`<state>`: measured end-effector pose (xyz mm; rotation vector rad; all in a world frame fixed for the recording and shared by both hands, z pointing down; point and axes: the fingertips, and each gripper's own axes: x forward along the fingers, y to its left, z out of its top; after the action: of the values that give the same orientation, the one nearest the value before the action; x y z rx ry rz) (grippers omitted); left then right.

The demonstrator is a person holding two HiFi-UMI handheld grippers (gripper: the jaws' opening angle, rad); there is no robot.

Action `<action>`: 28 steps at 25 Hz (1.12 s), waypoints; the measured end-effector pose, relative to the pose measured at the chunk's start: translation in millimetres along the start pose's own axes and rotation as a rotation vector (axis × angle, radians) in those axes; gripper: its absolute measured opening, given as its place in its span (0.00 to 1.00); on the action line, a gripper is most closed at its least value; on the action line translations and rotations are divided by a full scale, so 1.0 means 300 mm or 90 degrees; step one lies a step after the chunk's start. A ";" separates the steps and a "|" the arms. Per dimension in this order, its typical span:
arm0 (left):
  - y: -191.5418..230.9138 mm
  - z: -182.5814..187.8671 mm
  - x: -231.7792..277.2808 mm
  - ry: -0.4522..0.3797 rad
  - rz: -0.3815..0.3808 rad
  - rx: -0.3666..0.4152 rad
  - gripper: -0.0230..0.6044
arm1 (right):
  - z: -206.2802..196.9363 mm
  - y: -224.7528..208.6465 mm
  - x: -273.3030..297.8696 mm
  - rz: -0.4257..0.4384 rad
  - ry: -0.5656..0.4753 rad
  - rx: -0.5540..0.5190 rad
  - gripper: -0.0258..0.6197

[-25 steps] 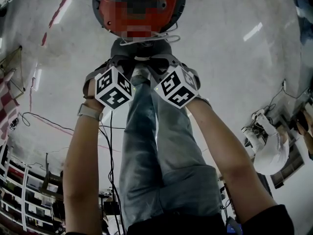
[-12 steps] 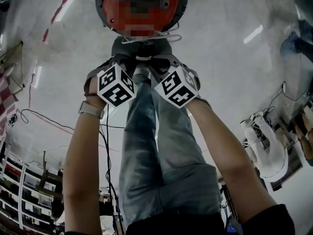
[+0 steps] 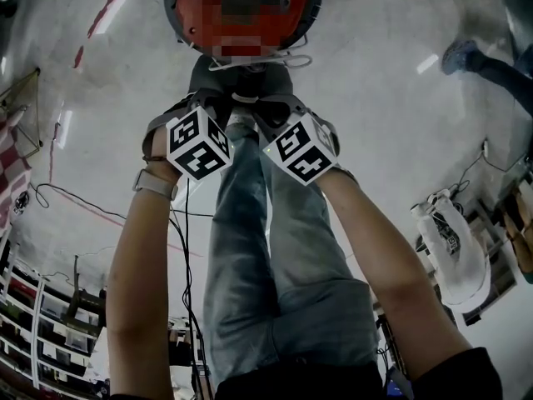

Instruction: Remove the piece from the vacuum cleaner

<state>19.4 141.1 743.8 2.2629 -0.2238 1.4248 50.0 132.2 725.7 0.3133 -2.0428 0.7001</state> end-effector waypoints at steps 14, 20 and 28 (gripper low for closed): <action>-0.228 -0.160 0.000 0.002 -0.048 -0.044 0.09 | -0.110 0.228 0.032 0.087 0.045 -0.099 0.12; -0.224 -0.117 -0.092 -0.021 -0.028 -0.076 0.09 | -0.045 0.242 -0.048 0.093 0.043 -0.125 0.12; -0.207 0.004 -0.313 -0.054 0.009 -0.119 0.09 | 0.116 0.256 -0.244 0.092 0.046 -0.154 0.12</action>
<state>0.8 186.1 642.2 2.1739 -0.3832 1.2599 29.2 169.8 622.6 0.0006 -2.0686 0.5343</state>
